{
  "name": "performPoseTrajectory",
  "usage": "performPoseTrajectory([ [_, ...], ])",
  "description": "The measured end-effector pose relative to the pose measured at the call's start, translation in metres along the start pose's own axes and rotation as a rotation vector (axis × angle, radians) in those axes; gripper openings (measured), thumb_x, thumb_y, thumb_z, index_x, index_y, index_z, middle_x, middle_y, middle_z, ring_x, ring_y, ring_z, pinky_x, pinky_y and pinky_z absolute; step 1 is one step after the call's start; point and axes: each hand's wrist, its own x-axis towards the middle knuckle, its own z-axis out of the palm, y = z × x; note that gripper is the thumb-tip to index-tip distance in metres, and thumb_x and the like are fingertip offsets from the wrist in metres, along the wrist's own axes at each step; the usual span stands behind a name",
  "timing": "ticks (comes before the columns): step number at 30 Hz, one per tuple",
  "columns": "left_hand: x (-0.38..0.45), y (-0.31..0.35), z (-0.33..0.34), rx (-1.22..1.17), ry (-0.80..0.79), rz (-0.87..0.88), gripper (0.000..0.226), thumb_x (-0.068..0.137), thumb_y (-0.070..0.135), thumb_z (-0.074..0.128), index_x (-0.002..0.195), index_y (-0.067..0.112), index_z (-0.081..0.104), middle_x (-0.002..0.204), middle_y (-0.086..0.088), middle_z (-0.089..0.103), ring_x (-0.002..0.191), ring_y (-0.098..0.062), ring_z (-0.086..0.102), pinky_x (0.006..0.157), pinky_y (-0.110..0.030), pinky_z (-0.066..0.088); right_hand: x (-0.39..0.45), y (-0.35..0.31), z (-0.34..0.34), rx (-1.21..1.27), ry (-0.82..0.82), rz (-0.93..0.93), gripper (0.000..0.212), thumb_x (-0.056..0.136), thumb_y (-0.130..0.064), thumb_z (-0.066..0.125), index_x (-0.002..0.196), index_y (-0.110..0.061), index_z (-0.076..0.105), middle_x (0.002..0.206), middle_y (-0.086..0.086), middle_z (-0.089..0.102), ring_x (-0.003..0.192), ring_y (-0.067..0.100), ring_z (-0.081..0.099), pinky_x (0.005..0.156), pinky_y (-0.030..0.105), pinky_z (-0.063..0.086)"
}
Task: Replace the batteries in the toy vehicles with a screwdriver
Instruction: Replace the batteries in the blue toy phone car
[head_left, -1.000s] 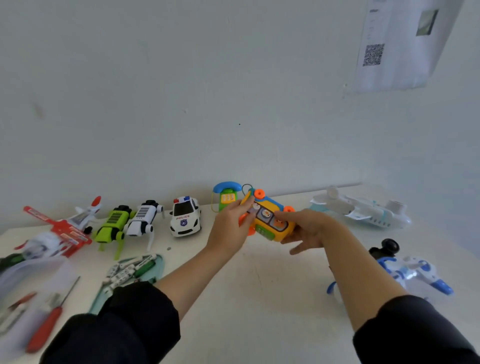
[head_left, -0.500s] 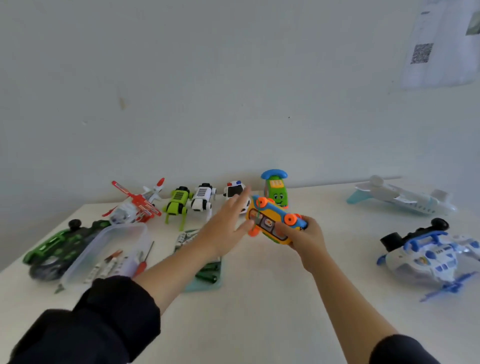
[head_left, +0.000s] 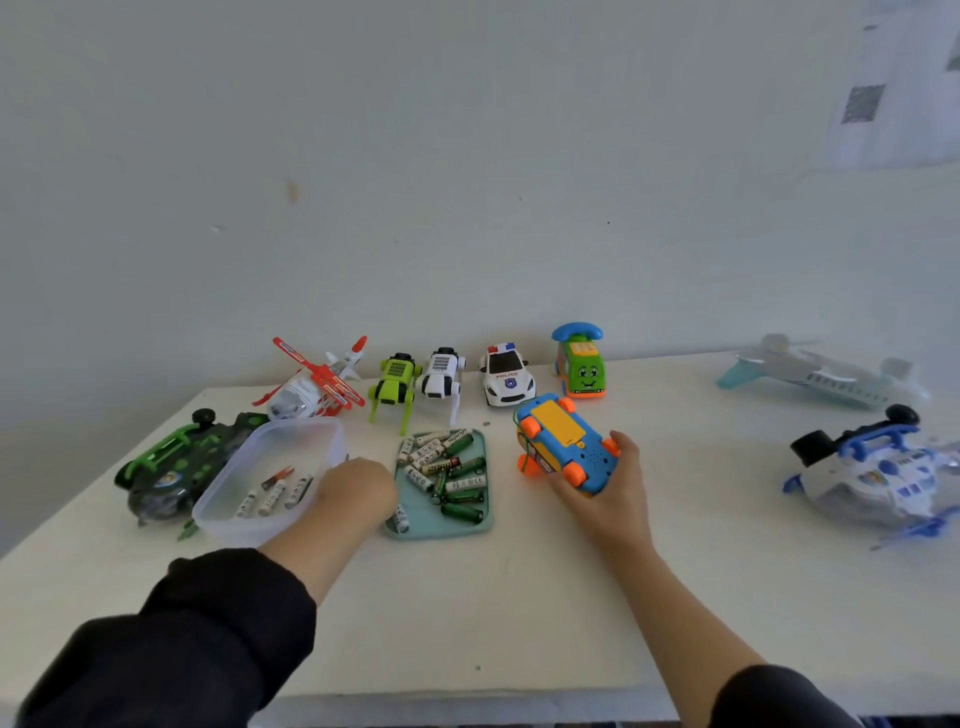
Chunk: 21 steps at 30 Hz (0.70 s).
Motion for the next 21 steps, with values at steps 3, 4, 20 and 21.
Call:
performPoseTrajectory([
  [3,-0.002,0.0,0.003,-0.025,-0.034,-0.065,0.035,0.095,0.013,0.045,0.129,0.009,0.052,0.137,-0.009,0.049,0.124,-0.026,0.047,0.1,-0.033,0.038,-0.001,-0.001,-0.003,-0.116,0.048,-0.069,0.074,0.07,-0.021,0.079,0.13,-0.011,0.038,0.119,0.003,0.047,0.102,0.017,0.052,0.079,0.022,0.04],
  [4,-0.003,-0.001,0.002,-0.03,-0.017,-0.068,0.035,0.095,0.012,0.044,0.129,0.009,0.052,0.137,-0.009,0.049,0.123,-0.026,0.047,0.099,-0.032,0.039,-0.002,0.001,-0.003,-0.142,0.06,-0.093,0.07,0.07,-0.017,0.078,0.128,-0.009,0.04,0.117,0.003,0.045,0.101,0.017,0.051,0.075,0.02,0.039],
  [20,-0.009,-0.005,-0.052,-0.489,0.33,-0.031,0.025,0.093,0.018,0.039,0.105,0.004,0.057,0.089,-0.005,0.055,0.074,-0.019,0.049,0.063,-0.028,0.041,-0.001,-0.002,-0.004,-0.141,0.133,-0.169,0.068,0.066,-0.003,0.063,0.132,-0.005,0.044,0.118,0.001,0.034,0.112,0.022,0.043,0.09,0.021,0.034],
  [21,-0.01,0.002,-0.059,-0.607,0.371,0.036,0.027,0.093,0.021,0.042,0.107,0.001,0.055,0.082,-0.005,0.054,0.069,-0.018,0.047,0.061,-0.027,0.039,0.0,-0.003,-0.005,-0.134,0.127,-0.185,0.066,0.068,0.004,0.058,0.131,-0.005,0.044,0.119,0.001,0.034,0.11,0.02,0.045,0.089,0.019,0.036],
])
